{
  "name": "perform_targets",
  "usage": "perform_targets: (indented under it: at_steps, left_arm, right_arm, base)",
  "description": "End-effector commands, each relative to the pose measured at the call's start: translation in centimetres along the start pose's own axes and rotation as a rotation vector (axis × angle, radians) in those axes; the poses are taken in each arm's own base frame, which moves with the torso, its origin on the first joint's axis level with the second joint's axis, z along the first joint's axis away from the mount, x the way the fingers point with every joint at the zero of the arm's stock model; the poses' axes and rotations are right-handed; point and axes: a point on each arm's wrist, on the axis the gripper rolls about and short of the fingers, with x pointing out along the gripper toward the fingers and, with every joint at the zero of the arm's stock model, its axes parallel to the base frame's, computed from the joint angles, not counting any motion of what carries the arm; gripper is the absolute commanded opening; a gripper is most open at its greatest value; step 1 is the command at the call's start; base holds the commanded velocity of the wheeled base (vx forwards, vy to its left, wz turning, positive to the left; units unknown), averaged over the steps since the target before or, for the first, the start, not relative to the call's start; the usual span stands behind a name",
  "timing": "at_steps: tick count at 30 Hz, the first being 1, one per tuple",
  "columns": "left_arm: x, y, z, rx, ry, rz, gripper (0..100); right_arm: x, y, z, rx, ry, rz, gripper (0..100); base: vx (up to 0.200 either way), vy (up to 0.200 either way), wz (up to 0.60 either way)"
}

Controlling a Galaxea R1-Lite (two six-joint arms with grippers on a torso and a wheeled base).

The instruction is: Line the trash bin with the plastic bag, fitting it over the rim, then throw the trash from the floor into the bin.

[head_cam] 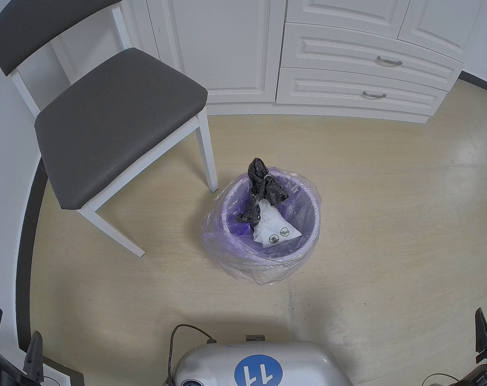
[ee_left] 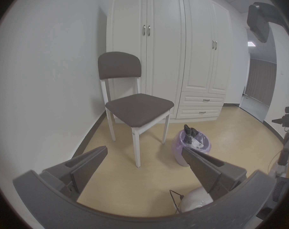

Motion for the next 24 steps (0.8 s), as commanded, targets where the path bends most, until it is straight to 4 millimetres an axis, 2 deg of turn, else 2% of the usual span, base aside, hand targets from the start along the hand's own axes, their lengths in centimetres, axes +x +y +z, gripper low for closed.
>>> perform_targets:
  at_steps: [1, 7, 12, 24]
  left_arm:
    - [-0.01, 0.01, -1.07, -0.024, 0.052, 0.001, 100]
    - [-0.02, 0.02, -1.30, 0.051, 0.072, 0.004, 100]
    - [-0.07, 0.02, -1.39, 0.047, 0.092, 0.005, 100]
    - [-0.05, 0.09, -1.54, 0.004, 0.098, 0.038, 100]
  right_arm:
    - [0.01, -0.05, -0.62, -0.048, 0.016, -0.001, 100]
    - [0.01, 0.02, -0.69, -0.091, 0.023, 0.030, 100]
    - [-0.06, 0.09, -1.48, -0.103, 0.105, 0.091, 100]
    - [-0.04, 0.09, -1.36, -0.085, 0.091, 0.091, 100]
  base:
    - [0.000, 0.000, 0.00]
    - [0.000, 0.000, 0.00]
    - [0.000, 0.000, 0.00]
    - [0.000, 0.000, 0.00]
